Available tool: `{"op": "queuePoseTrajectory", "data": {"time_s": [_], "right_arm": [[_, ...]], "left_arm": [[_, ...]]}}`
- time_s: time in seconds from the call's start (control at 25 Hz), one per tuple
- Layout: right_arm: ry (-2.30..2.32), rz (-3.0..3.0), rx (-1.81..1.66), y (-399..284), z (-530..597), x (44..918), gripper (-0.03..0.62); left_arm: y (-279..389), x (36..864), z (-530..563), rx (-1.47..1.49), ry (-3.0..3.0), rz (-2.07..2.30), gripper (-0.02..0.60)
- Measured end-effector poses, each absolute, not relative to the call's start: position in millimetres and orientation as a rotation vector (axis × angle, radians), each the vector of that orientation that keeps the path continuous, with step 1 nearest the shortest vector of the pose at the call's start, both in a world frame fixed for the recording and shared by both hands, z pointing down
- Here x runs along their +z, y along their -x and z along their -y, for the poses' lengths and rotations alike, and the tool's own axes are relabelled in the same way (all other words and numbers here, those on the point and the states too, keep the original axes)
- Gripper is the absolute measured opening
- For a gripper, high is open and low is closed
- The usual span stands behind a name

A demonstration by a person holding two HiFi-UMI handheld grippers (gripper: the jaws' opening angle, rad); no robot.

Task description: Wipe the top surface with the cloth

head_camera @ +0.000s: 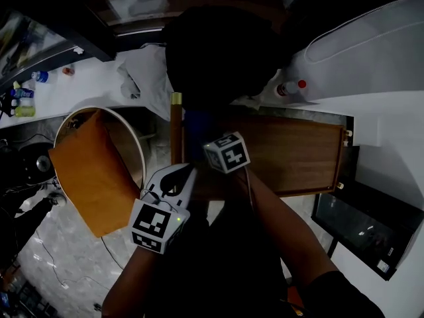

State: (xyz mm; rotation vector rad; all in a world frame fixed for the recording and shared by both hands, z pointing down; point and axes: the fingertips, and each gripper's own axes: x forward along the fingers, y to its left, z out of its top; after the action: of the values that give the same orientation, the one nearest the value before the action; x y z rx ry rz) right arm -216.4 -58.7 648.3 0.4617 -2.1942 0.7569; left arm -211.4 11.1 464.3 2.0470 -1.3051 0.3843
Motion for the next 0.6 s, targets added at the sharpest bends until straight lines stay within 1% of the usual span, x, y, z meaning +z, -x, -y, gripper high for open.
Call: {"op": "queuePoseTrajectory", "data": {"time_s": [0.2, 0.6], "right_arm": [[-0.483, 2.200, 0.752, 196, 66, 648, 0.083], [-0.500, 2.176, 0.743, 144, 82, 652, 0.083]], "left_arm": [[202, 464, -7, 0.396, -2.030, 1.326, 0.005], [150, 455, 8, 0.418, -2.062, 1.295, 0.005]]}}
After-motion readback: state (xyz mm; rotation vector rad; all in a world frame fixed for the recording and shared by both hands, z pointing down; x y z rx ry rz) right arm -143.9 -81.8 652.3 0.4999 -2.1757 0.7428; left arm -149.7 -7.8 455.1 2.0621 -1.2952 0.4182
